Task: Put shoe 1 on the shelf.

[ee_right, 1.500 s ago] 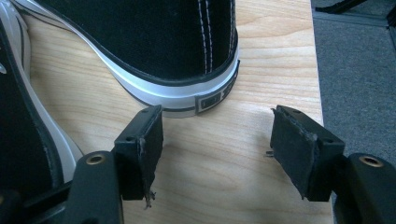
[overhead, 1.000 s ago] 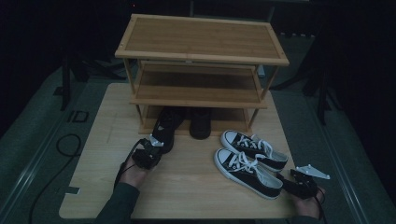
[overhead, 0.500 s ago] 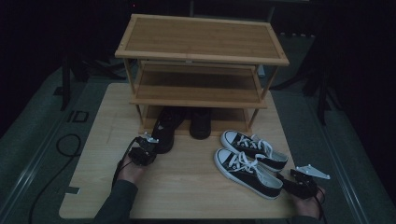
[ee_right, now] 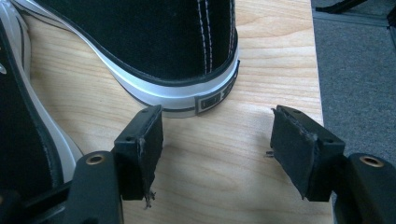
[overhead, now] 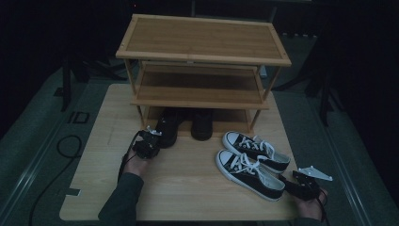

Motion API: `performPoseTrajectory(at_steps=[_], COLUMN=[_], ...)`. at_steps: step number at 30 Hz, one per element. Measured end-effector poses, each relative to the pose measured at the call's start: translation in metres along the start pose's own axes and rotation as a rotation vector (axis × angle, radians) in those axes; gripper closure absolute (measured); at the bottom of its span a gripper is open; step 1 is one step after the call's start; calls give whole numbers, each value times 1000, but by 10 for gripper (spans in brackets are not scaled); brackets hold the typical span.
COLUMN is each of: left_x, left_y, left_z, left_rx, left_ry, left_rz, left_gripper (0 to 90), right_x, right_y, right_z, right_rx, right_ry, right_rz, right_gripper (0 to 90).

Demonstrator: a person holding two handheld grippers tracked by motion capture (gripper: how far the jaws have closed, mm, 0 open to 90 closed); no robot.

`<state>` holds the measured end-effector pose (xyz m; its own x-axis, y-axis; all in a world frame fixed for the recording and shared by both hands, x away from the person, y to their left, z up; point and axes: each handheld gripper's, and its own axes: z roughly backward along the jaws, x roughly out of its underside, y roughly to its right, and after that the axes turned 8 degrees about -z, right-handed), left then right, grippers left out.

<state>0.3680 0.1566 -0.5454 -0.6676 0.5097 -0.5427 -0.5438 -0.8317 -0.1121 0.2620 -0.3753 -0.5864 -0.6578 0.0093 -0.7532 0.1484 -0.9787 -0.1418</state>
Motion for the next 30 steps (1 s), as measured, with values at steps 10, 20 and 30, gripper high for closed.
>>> performPoseTrajectory(at_steps=[10, 20, 30], left_x=[-22, -38, -47], left_y=[6, 27, 35], left_z=[-3, -15, -30], left_rx=[1, 36, 63], left_ry=[7, 1, -30], left_rz=[-18, -58, -80], left_gripper=[881, 884, 892], right_x=[0, 0, 0], right_y=[0, 0, 0], right_z=[0, 0, 0], right_rx=[-1, -1, 0], right_ry=[0, 0, 0], right_rz=[1, 1, 1], right_gripper=[341, 340, 340])
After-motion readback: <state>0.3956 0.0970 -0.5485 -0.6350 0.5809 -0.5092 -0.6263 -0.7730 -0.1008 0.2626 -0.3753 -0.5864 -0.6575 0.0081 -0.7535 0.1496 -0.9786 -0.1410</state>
